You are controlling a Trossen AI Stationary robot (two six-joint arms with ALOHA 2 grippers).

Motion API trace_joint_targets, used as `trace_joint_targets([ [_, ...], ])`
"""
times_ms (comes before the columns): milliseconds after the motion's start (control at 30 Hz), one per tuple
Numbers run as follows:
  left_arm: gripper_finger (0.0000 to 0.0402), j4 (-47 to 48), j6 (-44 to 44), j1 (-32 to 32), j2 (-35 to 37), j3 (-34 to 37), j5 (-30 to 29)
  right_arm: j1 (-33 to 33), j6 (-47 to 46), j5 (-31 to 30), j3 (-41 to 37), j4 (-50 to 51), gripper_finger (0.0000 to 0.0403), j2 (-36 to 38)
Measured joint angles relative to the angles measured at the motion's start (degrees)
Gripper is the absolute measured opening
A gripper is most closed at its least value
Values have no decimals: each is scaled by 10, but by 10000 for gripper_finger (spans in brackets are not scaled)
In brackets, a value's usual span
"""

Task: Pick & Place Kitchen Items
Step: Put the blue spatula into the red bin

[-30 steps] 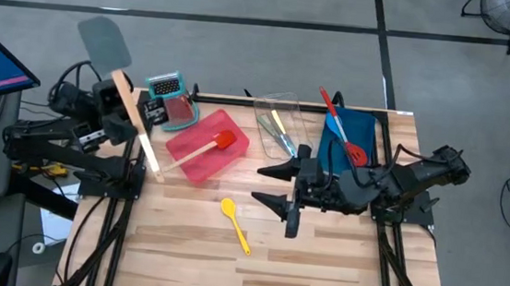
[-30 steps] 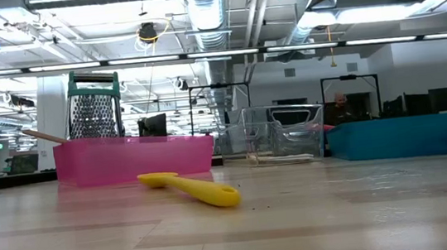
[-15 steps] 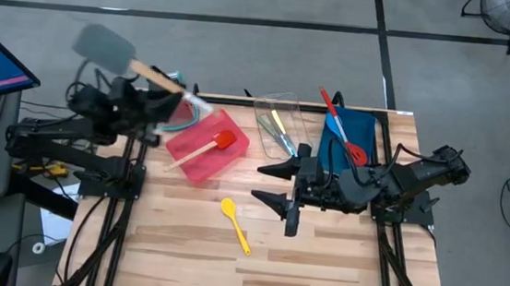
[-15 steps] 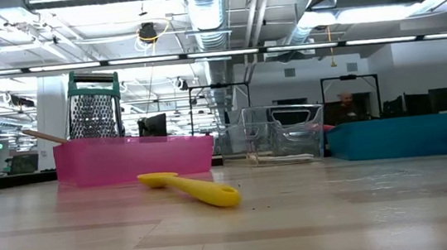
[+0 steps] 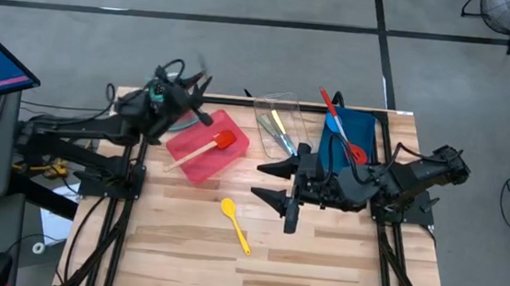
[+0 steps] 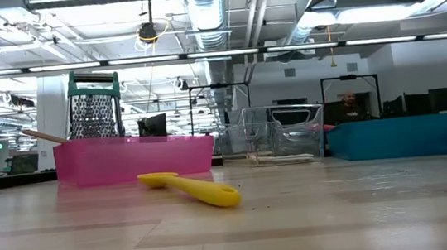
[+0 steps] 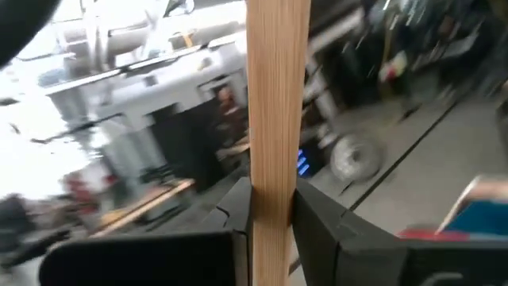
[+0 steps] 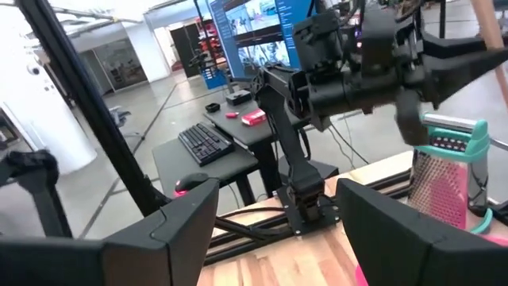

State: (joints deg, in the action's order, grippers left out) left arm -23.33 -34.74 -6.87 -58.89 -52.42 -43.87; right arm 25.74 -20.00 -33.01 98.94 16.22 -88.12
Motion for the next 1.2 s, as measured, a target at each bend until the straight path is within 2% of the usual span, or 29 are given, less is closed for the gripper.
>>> trace_joint_targets([
  [233, 44, -1, -168, -16, -42, 0, -93, 0, 0, 0, 0, 0, 255, 0],
  [400, 44, -2, -237, -19, -49, 0, -129, 0, 0, 0, 0, 0, 255, 0],
  [600, 44, -5, -239, -17, -40, 0, -145, -7, 0, 0, 0, 0, 255, 0],
  [800, 44, 19, -193, -14, -38, -1, -237, -19, 4, 0, 0, 0, 255, 0],
  [900, 44, 40, -167, -13, -38, 0, -252, -25, 5, 0, 0, 1, 255, 0],
  [1033, 44, 82, -97, -3, -38, 0, -231, -33, 5, 2, 0, 1, 255, 0],
  [1200, 44, 197, 43, -3, -37, 0, -69, -35, 5, 2, 0, 1, 255, 0],
])
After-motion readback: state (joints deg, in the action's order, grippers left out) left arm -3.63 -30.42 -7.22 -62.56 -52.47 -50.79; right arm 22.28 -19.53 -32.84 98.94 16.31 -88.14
